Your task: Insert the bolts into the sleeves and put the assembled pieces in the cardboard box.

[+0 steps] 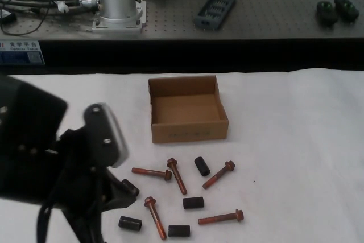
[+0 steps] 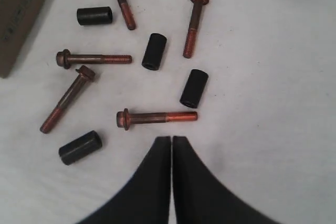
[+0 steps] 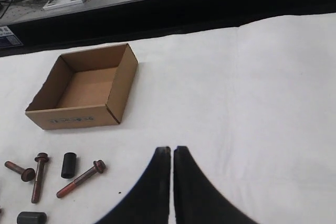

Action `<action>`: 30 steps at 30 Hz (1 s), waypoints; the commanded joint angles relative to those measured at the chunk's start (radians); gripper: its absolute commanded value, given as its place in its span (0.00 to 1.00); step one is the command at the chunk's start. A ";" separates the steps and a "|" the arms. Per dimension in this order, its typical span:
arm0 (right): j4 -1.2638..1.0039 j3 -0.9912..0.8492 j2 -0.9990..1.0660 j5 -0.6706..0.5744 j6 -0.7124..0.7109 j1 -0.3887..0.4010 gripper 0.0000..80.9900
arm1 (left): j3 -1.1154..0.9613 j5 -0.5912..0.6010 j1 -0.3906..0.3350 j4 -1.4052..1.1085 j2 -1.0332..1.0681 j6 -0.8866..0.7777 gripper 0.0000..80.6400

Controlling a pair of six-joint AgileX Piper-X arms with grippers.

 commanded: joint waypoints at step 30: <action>-0.014 -0.013 0.002 -0.014 -0.013 0.000 0.04 | -0.185 -0.278 -0.114 0.163 0.359 0.385 0.44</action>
